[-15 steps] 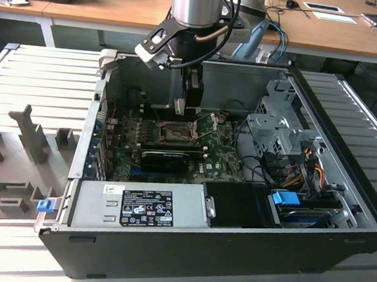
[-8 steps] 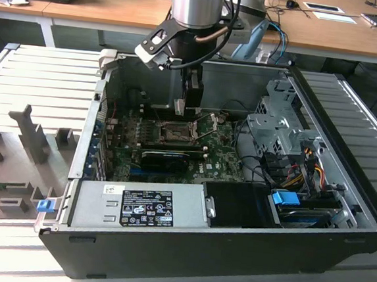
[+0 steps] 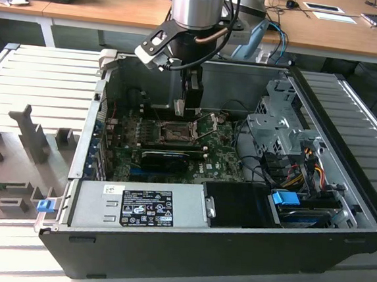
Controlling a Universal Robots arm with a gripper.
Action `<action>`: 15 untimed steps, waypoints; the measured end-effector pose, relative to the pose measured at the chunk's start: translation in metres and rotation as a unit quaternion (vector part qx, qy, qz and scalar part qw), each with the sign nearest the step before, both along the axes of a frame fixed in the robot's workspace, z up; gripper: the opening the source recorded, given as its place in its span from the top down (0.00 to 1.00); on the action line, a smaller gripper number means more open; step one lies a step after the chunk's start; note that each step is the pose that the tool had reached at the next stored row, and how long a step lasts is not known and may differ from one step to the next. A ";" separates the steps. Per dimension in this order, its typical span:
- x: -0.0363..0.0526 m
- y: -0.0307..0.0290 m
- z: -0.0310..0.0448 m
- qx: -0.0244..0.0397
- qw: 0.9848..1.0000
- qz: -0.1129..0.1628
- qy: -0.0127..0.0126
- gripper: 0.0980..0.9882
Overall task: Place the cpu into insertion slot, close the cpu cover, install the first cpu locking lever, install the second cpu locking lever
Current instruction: 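Place the cpu into insertion slot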
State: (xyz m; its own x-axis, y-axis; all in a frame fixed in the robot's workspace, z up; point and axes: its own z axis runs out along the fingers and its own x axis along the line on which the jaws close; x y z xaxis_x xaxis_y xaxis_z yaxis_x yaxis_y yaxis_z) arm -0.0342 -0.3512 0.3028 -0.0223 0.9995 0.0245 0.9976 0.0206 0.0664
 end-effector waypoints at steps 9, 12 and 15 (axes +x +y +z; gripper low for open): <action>-0.0001 0.0003 -0.0027 0.000 1.000 0.000 0.002 0.52; 0.0000 0.0004 -0.0034 0.000 1.000 0.000 0.002 0.52; 0.0000 0.0004 -0.0038 0.000 1.000 0.000 0.003 0.52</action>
State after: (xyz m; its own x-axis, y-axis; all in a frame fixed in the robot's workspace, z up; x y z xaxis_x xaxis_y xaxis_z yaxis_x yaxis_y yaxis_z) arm -0.0342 -0.3509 0.2990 -0.0221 0.9994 0.0254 0.9979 0.0205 0.0611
